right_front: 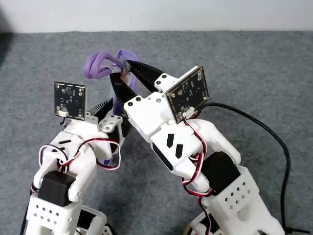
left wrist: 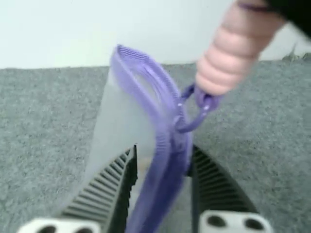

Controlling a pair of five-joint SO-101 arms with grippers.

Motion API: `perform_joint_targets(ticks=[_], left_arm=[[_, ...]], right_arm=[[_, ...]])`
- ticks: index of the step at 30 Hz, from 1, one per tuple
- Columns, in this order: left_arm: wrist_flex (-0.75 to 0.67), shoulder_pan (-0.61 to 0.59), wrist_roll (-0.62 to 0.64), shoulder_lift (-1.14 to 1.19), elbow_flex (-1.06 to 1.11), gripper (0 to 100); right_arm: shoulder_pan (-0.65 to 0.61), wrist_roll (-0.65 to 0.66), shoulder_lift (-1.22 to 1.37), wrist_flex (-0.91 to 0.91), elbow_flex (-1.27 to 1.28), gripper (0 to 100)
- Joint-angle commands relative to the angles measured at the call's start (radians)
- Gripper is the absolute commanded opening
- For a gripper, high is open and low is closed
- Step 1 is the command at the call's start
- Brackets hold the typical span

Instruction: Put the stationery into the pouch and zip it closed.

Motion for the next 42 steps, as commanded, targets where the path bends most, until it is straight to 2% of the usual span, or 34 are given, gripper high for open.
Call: perform_joint_targets(ticks=[1,4,8,14,22,27,33,37,42], left_arm=[[-0.035,-0.005,0.005,0.002,-0.010,6],[-0.034,-0.005,0.005,-0.005,-0.008,1],[-0.029,-0.005,0.005,-0.005,-0.005,1],[-0.017,-0.005,0.005,-0.006,-0.007,1],[0.015,-0.005,0.006,-0.006,-0.010,1],[0.018,-0.005,0.006,-0.006,-0.005,1],[0.052,-0.005,0.009,-0.006,-0.013,1],[0.066,-0.005,0.011,-0.006,-0.013,1],[0.068,-0.005,0.011,-0.008,-0.015,1]], right_arm=[[-0.005,0.011,-0.002,0.004,-0.054,0.8],[-0.004,0.011,-0.002,-0.004,-0.035,0.8],[0.016,0.006,0.033,-0.013,-0.043,0.8],[0.151,0.008,0.124,-0.234,-0.048,0.8],[0.240,0.012,0.160,-0.344,-0.048,0.8],[0.259,0.064,0.162,-0.363,-0.048,0.7],[0.306,0.068,0.197,-0.364,-0.048,0.7],[0.348,0.071,0.283,-0.489,-0.051,0.7],[0.354,0.124,0.403,-0.558,-0.123,0.7]])
